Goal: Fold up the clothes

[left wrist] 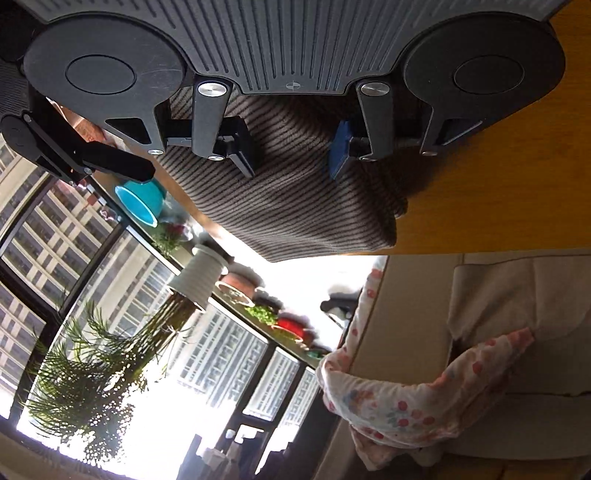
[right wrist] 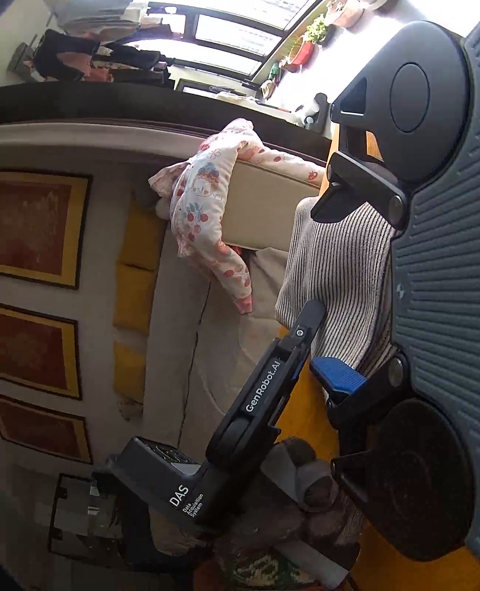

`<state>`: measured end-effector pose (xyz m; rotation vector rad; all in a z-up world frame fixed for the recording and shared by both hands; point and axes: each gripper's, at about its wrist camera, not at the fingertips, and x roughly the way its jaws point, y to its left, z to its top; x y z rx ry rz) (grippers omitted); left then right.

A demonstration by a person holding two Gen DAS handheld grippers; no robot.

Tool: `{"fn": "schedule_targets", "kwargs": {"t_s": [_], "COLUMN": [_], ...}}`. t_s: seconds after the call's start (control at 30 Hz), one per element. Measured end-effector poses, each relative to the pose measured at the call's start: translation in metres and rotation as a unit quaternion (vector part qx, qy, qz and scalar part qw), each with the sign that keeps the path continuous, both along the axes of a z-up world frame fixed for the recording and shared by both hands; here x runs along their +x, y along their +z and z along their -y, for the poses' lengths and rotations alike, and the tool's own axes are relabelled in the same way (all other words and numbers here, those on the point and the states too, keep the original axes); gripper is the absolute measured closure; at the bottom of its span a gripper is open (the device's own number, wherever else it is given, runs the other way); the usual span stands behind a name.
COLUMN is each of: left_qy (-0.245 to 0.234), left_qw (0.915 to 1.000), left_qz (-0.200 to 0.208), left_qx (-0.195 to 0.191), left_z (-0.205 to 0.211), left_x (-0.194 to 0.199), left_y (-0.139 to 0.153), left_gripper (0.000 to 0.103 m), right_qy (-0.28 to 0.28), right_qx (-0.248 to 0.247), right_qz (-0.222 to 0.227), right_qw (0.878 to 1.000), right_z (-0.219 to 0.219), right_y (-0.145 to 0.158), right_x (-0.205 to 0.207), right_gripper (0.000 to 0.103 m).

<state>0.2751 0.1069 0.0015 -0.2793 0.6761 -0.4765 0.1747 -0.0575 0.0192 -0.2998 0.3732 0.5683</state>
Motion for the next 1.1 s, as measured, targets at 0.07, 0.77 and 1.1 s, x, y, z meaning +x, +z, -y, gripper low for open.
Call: {"fn": "schedule_targets", "kwargs": {"t_s": [0.07, 0.77, 1.1], "left_qy": [0.019, 0.002, -0.006], "left_qw": [0.9998, 0.9984, 0.9987], "left_qz": [-0.005, 0.002, 0.004], "left_qx": [0.009, 0.057, 0.05], "left_z": [-0.004, 0.002, 0.003], "left_x": [-0.004, -0.034, -0.032], "left_y": [0.003, -0.001, -0.005], "left_gripper": [0.051, 0.05, 0.044], "right_qy": [0.01, -0.028, -0.041], "right_qx": [-0.015, 0.237, 0.149], "right_qz": [-0.013, -0.165, -0.135], "right_qw": [1.0, 0.957, 0.979], "right_z": [-0.015, 0.087, 0.087], "right_y": [-0.017, -0.015, -0.006], "right_x": [0.002, 0.047, 0.023], "right_gripper": [0.025, 0.034, 0.035]}}
